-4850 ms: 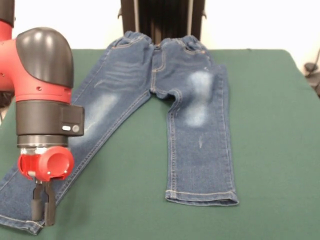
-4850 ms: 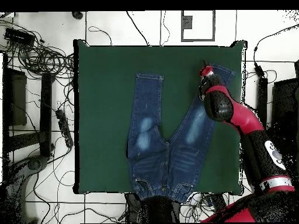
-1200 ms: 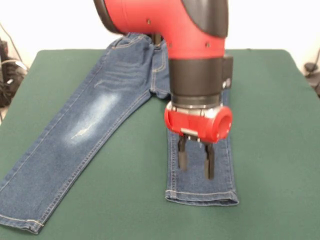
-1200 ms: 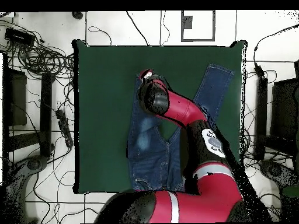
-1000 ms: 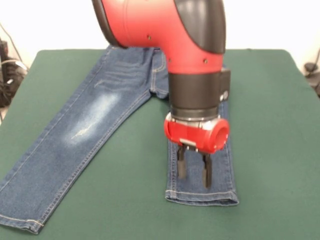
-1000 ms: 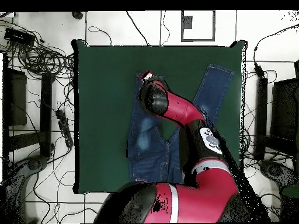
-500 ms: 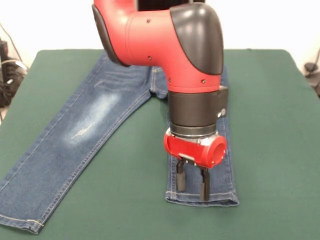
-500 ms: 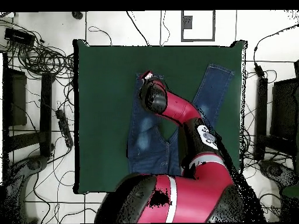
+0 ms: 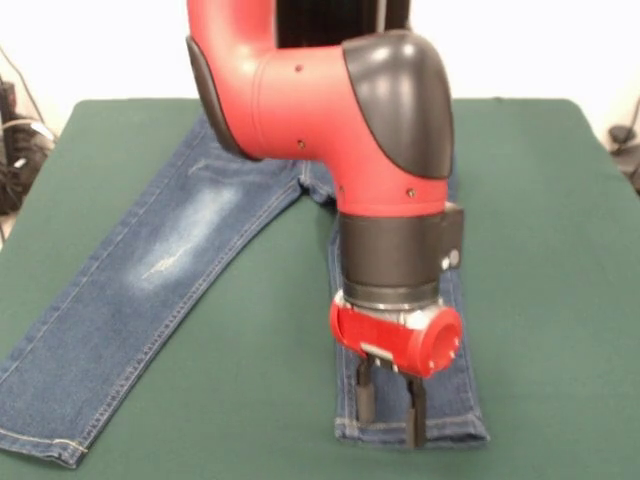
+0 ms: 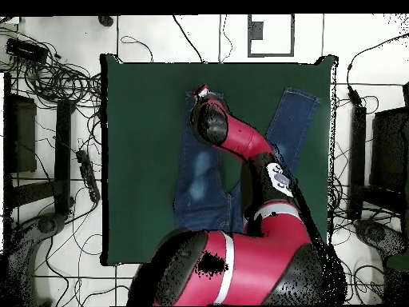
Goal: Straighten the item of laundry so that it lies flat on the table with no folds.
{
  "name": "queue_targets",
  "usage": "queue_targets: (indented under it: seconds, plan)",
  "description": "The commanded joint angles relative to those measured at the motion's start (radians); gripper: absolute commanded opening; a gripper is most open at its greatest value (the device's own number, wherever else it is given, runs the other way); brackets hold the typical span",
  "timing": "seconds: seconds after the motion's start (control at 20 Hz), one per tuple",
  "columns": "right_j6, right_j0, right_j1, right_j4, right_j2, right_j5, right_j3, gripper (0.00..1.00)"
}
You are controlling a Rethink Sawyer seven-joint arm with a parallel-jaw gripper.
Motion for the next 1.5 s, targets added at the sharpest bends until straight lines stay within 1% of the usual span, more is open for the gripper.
queue_targets:
  seconds: [0.05,0.2,0.45,0.65,0.75,0.8,0.85,0.95,1.05,1.1,1.15,1.3,1.5]
  plan:
    - [0.132,0.083,0.124,0.107,0.052,0.047,-0.191,1.0]
    - [0.133,0.097,0.125,0.124,0.023,0.083,-0.214,1.0]
    - [0.116,0.097,0.152,0.133,0.028,0.108,-0.267,1.0]
    - [0.133,0.107,0.145,0.143,0.013,0.112,-0.26,1.0]
    - [0.149,0.112,0.123,0.143,-0.003,0.108,-0.228,1.0]
    - [0.158,0.116,0.105,0.141,-0.014,0.105,-0.206,1.0]
    - [0.176,0.128,0.078,0.146,-0.047,0.099,-0.175,1.0]
    - [0.185,0.127,-0.017,0.121,-0.078,0.11,-0.077,1.0]
    - [0.177,0.124,-0.121,0.096,-0.109,0.151,0.016,1.0]
    - [0.172,0.123,-0.159,0.092,-0.123,0.177,0.046,1.0]
    - [0.164,0.124,-0.191,0.086,-0.136,0.2,0.071,1.0]
    - [0.155,0.133,-0.252,0.084,-0.179,0.259,0.108,1.0]
    - [0.125,0.103,-0.315,0.068,-0.149,0.268,0.159,1.0]
